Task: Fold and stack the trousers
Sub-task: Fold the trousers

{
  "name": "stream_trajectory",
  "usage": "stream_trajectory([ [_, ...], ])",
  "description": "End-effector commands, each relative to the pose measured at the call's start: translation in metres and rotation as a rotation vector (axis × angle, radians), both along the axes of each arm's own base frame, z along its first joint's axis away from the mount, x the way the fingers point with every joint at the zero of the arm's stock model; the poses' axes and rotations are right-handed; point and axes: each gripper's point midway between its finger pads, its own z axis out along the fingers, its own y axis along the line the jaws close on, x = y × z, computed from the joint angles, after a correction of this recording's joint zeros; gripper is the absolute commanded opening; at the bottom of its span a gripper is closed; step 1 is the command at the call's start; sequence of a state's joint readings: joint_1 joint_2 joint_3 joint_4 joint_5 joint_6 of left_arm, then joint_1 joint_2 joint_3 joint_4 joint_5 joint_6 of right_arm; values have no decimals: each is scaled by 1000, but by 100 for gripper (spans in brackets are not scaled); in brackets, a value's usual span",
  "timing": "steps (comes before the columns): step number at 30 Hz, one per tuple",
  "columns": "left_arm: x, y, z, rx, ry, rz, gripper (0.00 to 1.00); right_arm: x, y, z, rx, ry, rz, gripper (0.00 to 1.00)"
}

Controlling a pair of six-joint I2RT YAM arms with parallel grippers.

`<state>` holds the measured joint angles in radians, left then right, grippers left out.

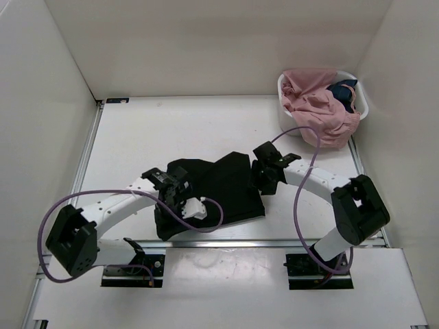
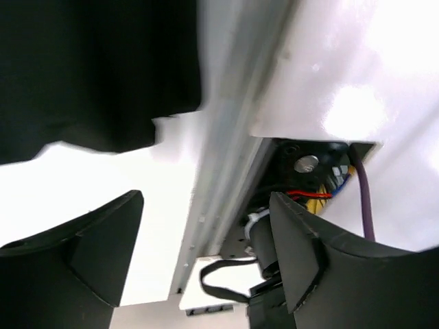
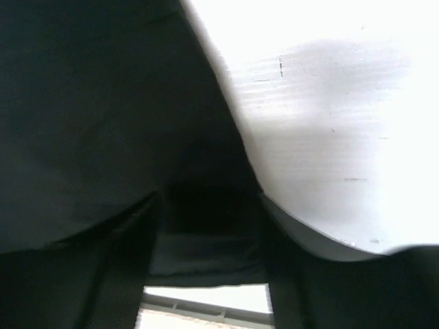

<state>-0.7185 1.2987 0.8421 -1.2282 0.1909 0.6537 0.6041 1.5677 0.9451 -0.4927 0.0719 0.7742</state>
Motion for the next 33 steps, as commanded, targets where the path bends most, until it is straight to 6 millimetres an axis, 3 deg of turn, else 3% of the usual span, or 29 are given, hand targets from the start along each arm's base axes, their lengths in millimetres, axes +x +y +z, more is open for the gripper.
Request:
stream_trajectory([
  [1, 48, -23, 38, -162, -170, 59, 87, 12, 0, 40, 22, -109, 11, 66],
  [2, 57, -28, 45, -204, -186, 97, 87, 11, 1, 40, 25, -107, 25, 73],
  [4, 73, -34, 48, -244, -205, 226, 92, 9, 5, 39, 54, -105, 79, 80],
  [5, 88, -36, 42, -250, -215, 285, 93, 6, 7, 36, 62, -86, 101, 81],
  [10, 93, -21, -13, -81, -165, 466, 91, -15, 7, -3, 48, 49, 162, 85],
  [11, 93, -13, -25, -40, -160, 476, 91, -18, 10, -7, 70, 55, 171, 84],
  [15, 116, -13, -40, -33, -237, 509, 90, -27, 15, -29, 114, 98, 142, 74],
  [16, 118, -14, -43, -33, -237, 509, 90, -28, 17, -30, 129, 101, 136, 65],
  [19, 138, -15, -45, -31, -259, 532, 90, -33, 24, -37, 195, 114, 94, 51],
  [21, 154, -16, -41, -47, -281, 558, 90, -35, 30, -41, 235, 132, 59, 47],
  [24, 179, -12, -38, -54, -314, 587, 89, -31, 32, -45, 244, 138, 13, 38],
  [26, 191, -7, -37, -46, -329, 596, 89, -16, 39, -42, 249, 116, -16, 35],
  [29, 216, 0, -27, -65, -367, 630, 89, 2, 53, -34, 289, 96, -55, 35],
  [33, 230, 5, -20, -83, -385, 643, 89, 16, 54, -29, 258, 74, -84, 34],
])
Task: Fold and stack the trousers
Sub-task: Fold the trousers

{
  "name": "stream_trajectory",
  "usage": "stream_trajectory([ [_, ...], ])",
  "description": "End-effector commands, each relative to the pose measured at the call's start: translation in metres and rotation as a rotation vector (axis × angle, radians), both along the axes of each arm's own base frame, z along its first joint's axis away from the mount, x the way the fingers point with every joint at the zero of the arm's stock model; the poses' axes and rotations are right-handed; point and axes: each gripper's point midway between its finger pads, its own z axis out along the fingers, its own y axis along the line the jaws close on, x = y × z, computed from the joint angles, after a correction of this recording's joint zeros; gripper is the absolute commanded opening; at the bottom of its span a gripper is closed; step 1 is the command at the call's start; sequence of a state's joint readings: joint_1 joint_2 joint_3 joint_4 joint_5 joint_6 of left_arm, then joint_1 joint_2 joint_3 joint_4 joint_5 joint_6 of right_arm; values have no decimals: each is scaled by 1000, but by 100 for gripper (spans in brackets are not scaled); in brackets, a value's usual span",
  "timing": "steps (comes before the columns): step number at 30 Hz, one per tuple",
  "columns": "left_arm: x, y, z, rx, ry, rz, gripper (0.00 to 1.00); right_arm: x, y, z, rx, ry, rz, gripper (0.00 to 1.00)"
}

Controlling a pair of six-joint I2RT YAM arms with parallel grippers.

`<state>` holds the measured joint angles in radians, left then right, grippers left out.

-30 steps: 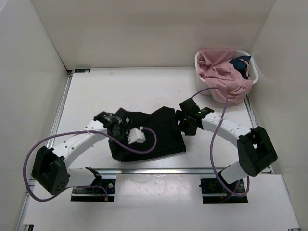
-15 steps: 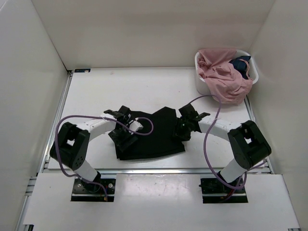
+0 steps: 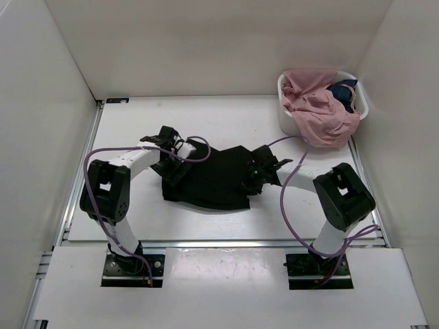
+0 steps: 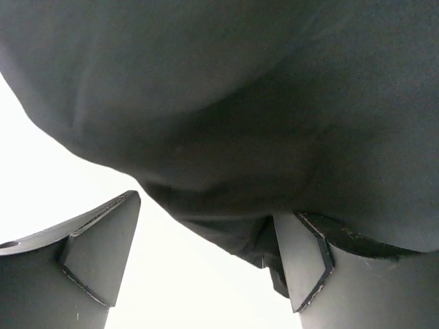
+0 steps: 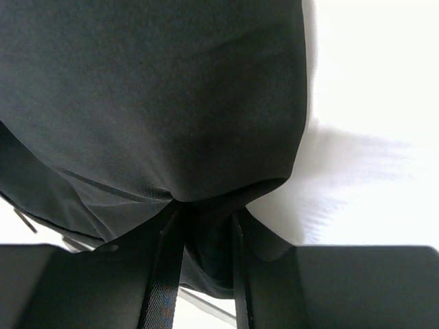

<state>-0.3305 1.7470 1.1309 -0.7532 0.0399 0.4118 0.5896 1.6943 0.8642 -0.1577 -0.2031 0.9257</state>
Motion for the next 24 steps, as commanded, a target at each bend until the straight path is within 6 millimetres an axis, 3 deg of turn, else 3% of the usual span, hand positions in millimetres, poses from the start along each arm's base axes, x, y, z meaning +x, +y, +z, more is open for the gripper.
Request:
stream_trajectory([
  [1, 21, -1, 17, -37, -80, -2, 89, 11, -5, -10, -68, 4, -54, 34],
  [5, 18, 3, 21, -36, -85, -2, 89, 11, -3, -6, -55, 0, -50, 41],
  [7, 10, 4, 23, -52, -52, 9, 90, 14, -10, 1, -95, -38, -28, 54],
  [9, 9, 4, 36, -59, -74, 9, 90, 18, -19, 11, -135, -57, -25, 74],
  [11, 7, 8, 53, -67, -90, 28, 92, 20, -30, 29, -168, -98, -11, 85],
  [12, 7, 10, 61, -57, -103, 32, 92, 28, -34, 42, -172, -129, -18, 96],
  [13, 7, 12, 71, -54, -117, 45, 94, 33, -41, 61, -178, -179, -8, 99],
  [16, 10, 22, 116, -63, -202, 94, 100, 41, -65, 105, -214, -247, -7, 99],
  [17, 16, 30, 142, -64, -278, 127, 100, 45, -78, 116, -225, -248, -32, 99],
  [18, 19, 38, 156, -56, -324, 151, 100, 35, -92, 119, -260, -198, -27, 99],
  [19, 21, 45, 169, -49, -365, 186, 100, 41, -98, 140, -258, -224, -38, 99],
  [20, 22, 63, 181, -9, -412, 259, 100, 43, -115, 146, -291, -217, -50, 99],
  [21, 20, 75, 198, 2, -469, 305, 100, 33, -128, 148, -331, -169, -46, 99],
  [24, 4, 120, 203, 84, -497, 460, 100, 30, -161, 175, -404, -216, -98, 99],
])
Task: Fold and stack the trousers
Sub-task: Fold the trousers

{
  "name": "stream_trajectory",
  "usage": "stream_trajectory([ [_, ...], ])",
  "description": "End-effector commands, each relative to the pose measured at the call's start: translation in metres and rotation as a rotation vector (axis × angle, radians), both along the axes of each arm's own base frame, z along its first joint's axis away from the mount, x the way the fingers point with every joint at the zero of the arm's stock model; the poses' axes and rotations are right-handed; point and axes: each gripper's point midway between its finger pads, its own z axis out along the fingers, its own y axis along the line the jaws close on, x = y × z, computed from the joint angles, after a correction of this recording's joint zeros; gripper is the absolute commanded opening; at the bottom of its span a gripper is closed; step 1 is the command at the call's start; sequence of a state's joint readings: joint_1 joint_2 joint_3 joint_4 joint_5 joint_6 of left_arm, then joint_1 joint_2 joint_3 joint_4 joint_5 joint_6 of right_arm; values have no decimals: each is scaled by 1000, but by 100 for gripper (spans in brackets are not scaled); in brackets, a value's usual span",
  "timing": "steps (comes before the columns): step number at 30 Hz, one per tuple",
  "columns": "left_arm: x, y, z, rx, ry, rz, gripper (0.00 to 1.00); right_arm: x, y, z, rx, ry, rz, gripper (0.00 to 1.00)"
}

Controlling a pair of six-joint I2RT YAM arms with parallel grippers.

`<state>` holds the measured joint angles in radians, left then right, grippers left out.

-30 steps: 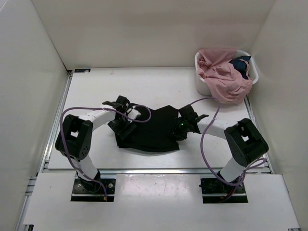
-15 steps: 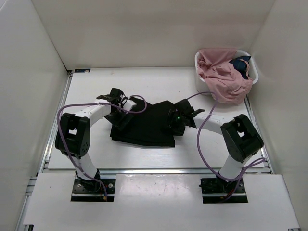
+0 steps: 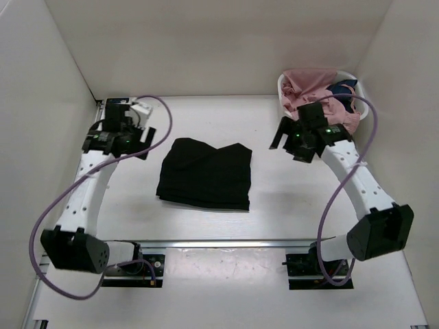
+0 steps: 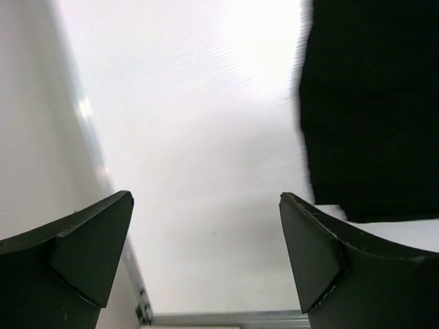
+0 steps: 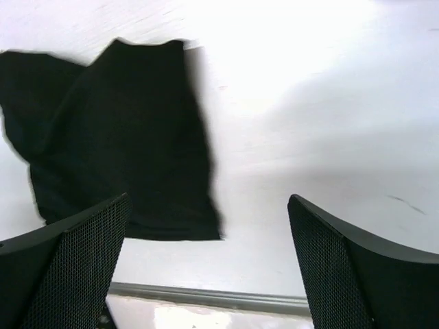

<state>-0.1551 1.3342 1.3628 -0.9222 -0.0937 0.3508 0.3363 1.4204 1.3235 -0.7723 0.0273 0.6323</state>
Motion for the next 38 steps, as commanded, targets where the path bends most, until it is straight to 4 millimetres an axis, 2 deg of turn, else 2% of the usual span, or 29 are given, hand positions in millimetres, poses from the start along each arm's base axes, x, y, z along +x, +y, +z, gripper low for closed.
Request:
stream_trajectory([
  [1, -30, 55, 1, 69, 19, 233, 100, -40, -51, 8, -161, 88, -16, 99],
  [2, -41, 70, -11, 66, 46, 289, 100, -41, -57, 17, -165, 53, -25, 99],
  [6, -73, 93, -29, 44, 103, 414, 100, -51, -84, 32, -182, 28, -99, 99],
  [9, -86, 106, -23, 13, 73, 491, 100, -57, -105, 39, -201, 25, -139, 99],
  [13, -95, 112, -21, -33, 59, 530, 100, -60, -121, 49, -201, 6, -175, 99],
  [19, -100, 130, -10, 14, 32, 569, 100, -60, -126, 65, -215, -32, -179, 99],
  [23, -99, 133, -3, 19, 14, 571, 100, -63, -128, 70, -223, -54, -189, 99],
  [29, -99, 130, -4, 10, 25, 551, 100, -68, -132, 73, -236, -72, -203, 99],
  [33, -102, 129, -12, 10, 48, 551, 100, -73, -134, 77, -241, -83, -210, 99],
  [35, -102, 129, -12, 10, 48, 551, 100, -77, -135, 71, -249, -70, -201, 99],
  [36, -102, 129, -12, 10, 48, 551, 100, -78, -135, 77, -244, -103, -205, 99],
  [38, -102, 129, -12, 10, 48, 551, 100, -77, -135, 75, -241, -118, -207, 99],
])
